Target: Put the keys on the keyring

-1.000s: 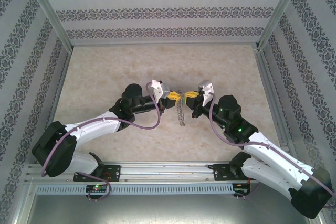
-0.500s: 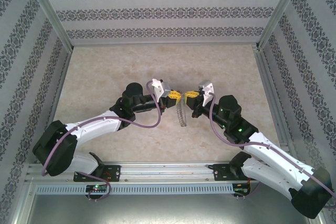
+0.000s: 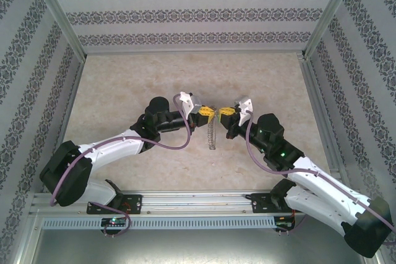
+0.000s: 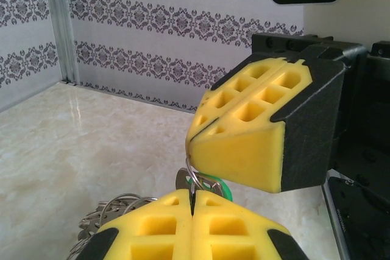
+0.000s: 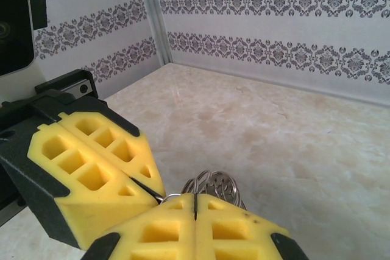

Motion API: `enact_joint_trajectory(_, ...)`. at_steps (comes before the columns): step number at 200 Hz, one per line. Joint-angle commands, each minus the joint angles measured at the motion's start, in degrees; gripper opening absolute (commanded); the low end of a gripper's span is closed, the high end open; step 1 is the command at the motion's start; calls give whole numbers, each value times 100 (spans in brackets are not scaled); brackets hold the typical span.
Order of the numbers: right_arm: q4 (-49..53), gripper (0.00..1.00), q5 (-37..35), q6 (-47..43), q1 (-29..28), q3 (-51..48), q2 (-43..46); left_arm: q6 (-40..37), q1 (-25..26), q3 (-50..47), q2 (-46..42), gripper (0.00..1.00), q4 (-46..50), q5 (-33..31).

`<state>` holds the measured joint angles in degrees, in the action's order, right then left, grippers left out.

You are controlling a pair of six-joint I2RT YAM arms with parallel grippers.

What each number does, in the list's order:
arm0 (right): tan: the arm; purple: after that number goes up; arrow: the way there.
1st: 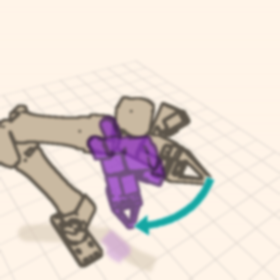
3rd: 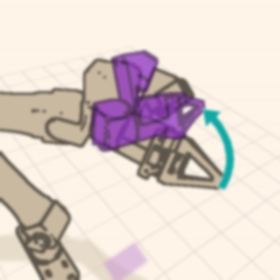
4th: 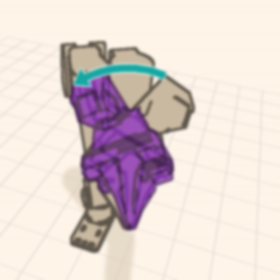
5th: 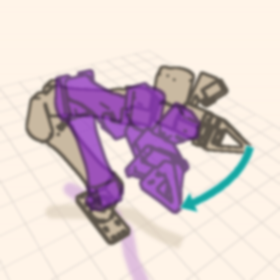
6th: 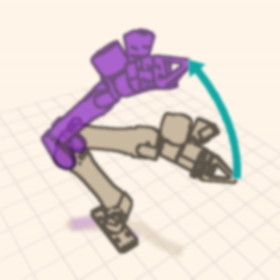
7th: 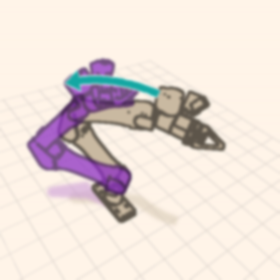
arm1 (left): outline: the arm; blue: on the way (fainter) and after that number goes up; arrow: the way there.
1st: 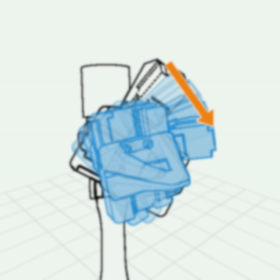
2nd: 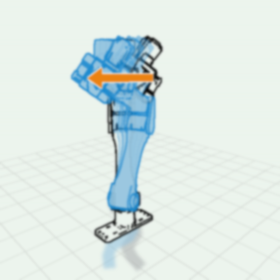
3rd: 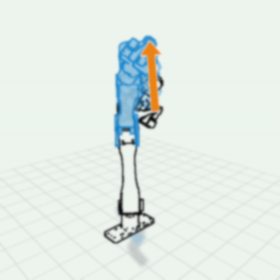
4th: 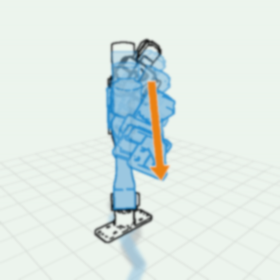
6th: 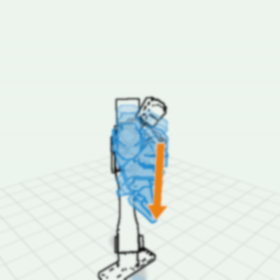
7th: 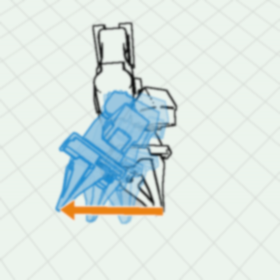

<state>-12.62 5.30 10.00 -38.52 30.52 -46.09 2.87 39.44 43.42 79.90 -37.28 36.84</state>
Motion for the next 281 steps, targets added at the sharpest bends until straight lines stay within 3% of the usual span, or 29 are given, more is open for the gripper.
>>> enact_joint_trajectory(1, -41, 0, -192, -138, -42, -73, 64, 118, 112, 202, -21, 0, -453, 153)
enact_joint_trajectory(217, 9, 0, -283, -68, -15, -174, 174, 260, 115, -9, -89, 0, -978, -93)
enact_joint_trajectory(281, 179, 0, -310, 136, 297, -257, 500, 319, 108, 0, -27, 0, -1011, -80)
